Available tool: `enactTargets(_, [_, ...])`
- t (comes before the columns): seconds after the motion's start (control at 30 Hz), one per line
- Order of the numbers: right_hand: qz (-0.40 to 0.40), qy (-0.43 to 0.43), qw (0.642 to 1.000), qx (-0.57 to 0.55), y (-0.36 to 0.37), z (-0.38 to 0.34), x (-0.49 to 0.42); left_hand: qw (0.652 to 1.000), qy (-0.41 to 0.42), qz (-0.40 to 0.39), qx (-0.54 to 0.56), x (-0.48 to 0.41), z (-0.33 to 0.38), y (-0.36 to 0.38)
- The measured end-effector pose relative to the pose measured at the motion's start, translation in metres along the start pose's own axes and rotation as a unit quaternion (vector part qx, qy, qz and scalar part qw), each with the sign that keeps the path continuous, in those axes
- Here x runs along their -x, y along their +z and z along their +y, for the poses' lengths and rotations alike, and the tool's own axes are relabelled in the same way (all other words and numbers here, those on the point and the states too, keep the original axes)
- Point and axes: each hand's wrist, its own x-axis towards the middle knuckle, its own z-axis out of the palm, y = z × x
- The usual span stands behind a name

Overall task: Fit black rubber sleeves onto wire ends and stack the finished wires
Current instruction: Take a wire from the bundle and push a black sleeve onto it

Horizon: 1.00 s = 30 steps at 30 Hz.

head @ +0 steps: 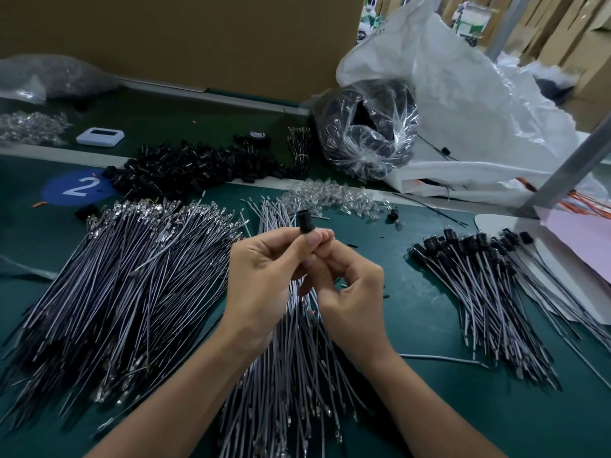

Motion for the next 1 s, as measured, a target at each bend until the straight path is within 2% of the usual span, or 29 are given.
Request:
enactTargets(0.1, [-0.023,-0.018,0.996,0.087,-0.003,-0.001,0.002,1.000,-0.009,0.030,-0.002,-0.002,0.002,-0.004])
enactTargets(0.23, [-0.044,-0.065,0.971,0.227,-0.007,-0.009,0.005,0.996,-0.027,0.056,0.058,-0.009,0.007,-0.011])
enactTargets(0.33, [-0.087,-0.032,0.958,0.273,-0.012,-0.026,0.006,0.994,-0.040,0.040,0.090,-0.009,0.006,-0.012])
enactTargets(0.43, [-0.193,0.081,0.933,0.292,-0.036,-0.053,0.002,0.986,-0.097,0.030,0.135,-0.009,0.006,-0.015])
enactTargets(0.53, [-0.385,0.174,0.869,0.259,-0.067,-0.089,-0.001,0.968,-0.141,0.038,0.206,-0.014,0.006,-0.023])
enactTargets(0.6, [-0.448,0.186,0.841,0.238,-0.078,-0.102,-0.007,0.972,-0.158,0.018,0.171,-0.016,0.005,-0.024])
enactTargets(0.67, [-0.417,0.175,0.849,0.272,-0.082,-0.095,-0.023,0.981,-0.170,0.006,0.093,-0.017,0.002,-0.024])
enactTargets(0.73, [-0.312,0.163,0.865,0.357,-0.086,-0.067,-0.048,0.983,-0.183,0.000,0.028,-0.018,0.000,-0.024])
enactTargets(0.83, [-0.159,0.178,0.842,0.483,-0.095,-0.008,-0.089,0.981,-0.189,-0.007,-0.034,-0.017,-0.003,-0.023])
enactTargets(0.9, [-0.129,0.183,0.834,0.504,-0.095,0.025,-0.108,0.983,-0.177,-0.007,-0.048,-0.016,-0.005,-0.021])
enactTargets(1.0, [-0.128,0.188,0.822,0.522,-0.087,0.056,-0.123,0.985,-0.163,-0.004,-0.050,-0.015,-0.007,-0.019])
